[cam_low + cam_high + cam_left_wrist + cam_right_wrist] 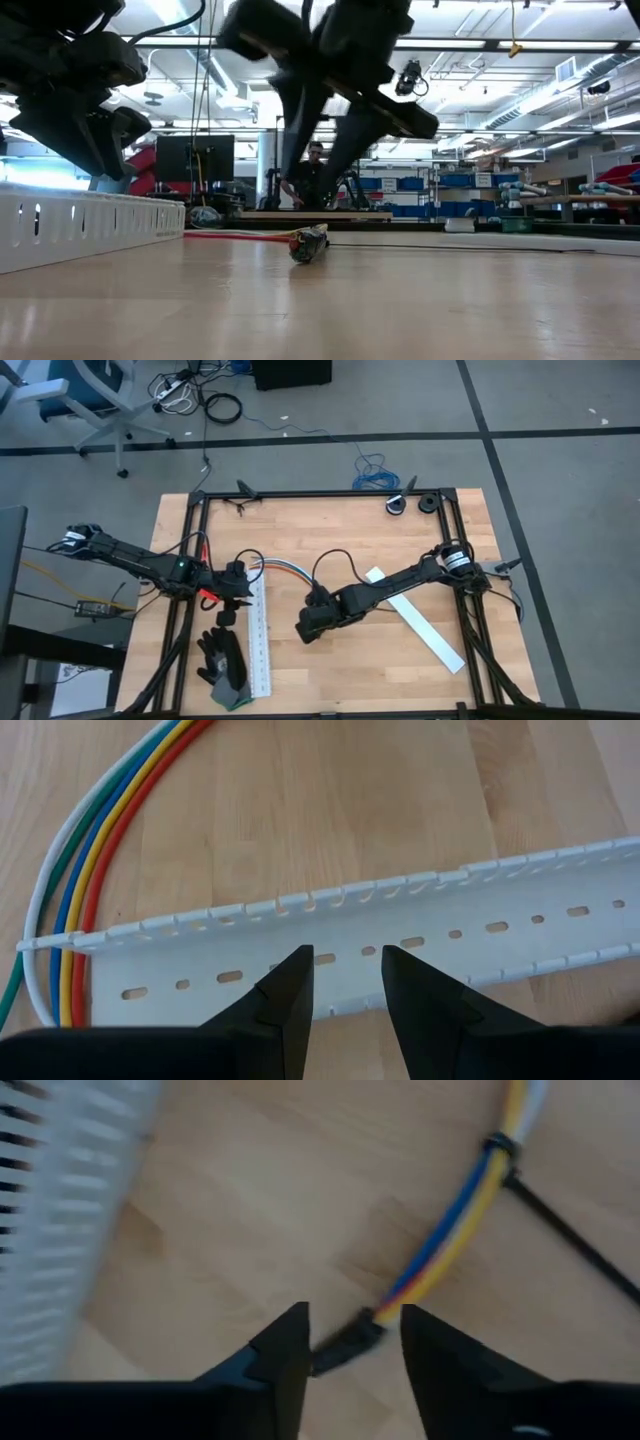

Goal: Ziptie cables
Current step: Put the ziptied cable wires into the white cable duct

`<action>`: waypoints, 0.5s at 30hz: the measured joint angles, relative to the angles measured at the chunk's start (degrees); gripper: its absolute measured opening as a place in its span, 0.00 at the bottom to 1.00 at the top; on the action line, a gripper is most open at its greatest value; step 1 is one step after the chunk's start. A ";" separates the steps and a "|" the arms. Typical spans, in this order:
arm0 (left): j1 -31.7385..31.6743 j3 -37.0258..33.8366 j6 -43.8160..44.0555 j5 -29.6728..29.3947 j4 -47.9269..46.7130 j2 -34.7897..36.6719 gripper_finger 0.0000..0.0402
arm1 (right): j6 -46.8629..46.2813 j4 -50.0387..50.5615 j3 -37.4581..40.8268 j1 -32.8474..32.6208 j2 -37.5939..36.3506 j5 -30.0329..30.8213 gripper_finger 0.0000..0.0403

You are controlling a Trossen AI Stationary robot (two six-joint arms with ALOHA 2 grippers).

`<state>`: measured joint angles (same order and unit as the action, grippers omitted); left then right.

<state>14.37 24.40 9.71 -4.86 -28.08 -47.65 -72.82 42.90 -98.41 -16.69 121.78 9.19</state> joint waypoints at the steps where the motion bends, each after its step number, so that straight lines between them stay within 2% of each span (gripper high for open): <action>1: 0.00 0.01 -0.01 0.00 0.09 0.03 0.33 | -0.63 0.93 0.00 0.02 0.24 0.00 0.41; 8: 0.00 0.01 -0.01 0.04 0.14 0.00 0.33 | -5.46 -1.43 -0.09 0.48 3.03 -0.52 0.54; 11: 0.04 0.02 0.01 0.03 0.05 -0.01 0.33 | -8.08 -0.43 -0.09 1.00 5.71 -3.87 0.54; 15: 0.04 0.02 0.01 0.11 0.11 0.01 0.33 | -10.54 0.65 -0.43 1.49 7.91 -7.54 0.49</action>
<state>14.41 24.43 9.72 -4.75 -27.96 -47.64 -83.36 43.55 -98.84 -15.20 129.69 1.65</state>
